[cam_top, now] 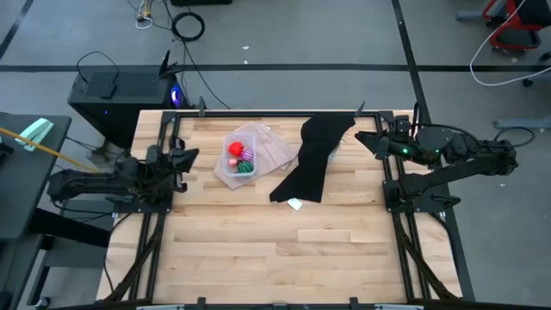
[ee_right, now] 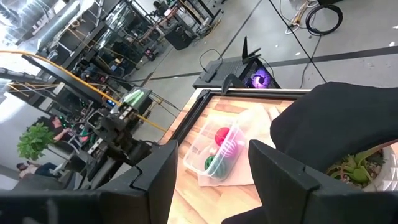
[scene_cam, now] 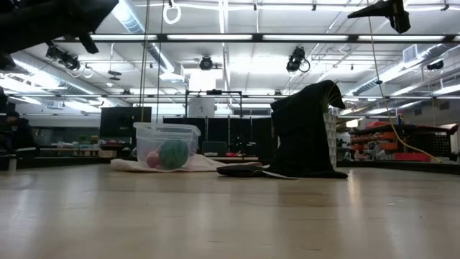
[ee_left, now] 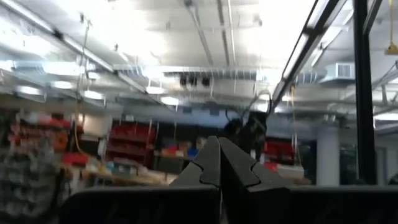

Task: Pick and placing Produce into tupperware
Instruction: Return to Home Position

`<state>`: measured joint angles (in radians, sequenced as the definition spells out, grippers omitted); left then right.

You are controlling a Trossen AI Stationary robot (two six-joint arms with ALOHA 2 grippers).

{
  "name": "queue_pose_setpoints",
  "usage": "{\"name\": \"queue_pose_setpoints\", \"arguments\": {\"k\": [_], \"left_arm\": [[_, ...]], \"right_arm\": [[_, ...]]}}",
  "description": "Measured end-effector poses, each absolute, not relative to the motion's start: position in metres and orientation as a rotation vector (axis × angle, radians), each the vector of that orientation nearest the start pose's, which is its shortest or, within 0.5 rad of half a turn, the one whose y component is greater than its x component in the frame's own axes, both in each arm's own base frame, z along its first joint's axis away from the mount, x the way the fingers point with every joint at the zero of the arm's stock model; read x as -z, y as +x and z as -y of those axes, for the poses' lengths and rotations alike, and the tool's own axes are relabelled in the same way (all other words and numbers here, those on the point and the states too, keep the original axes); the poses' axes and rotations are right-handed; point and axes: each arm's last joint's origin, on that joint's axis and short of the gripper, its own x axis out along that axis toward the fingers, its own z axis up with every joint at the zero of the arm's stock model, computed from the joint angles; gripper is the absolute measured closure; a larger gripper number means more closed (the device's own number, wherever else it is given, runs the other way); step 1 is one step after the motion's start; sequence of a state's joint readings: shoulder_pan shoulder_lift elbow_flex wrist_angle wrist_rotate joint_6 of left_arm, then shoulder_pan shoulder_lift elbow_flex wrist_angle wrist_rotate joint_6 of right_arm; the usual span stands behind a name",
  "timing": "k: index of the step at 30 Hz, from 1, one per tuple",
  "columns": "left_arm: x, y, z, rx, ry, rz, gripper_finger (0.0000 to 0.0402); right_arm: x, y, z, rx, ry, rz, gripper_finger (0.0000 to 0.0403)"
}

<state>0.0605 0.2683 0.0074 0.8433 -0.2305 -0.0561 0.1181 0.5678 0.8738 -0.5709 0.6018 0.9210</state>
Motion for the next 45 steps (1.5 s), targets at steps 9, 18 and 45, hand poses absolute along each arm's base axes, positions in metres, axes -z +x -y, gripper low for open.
{"name": "queue_pose_setpoints", "arguments": {"k": [9,18,45], "left_arm": [[-0.22,0.079,-0.011,-0.276,-0.076,0.61,0.0401],[-0.199,0.091,-0.008,-0.172,-0.191,0.377,0.0401],[-0.164,0.1,-0.004,-0.07,-0.377,-0.018,0.0387]], "right_arm": [[-0.353,0.103,0.005,0.586,0.811,0.009,0.0199],[-0.353,0.103,0.005,0.587,0.825,0.013,0.0199],[-0.377,0.074,0.006,0.409,0.611,0.157,0.0384]]}}
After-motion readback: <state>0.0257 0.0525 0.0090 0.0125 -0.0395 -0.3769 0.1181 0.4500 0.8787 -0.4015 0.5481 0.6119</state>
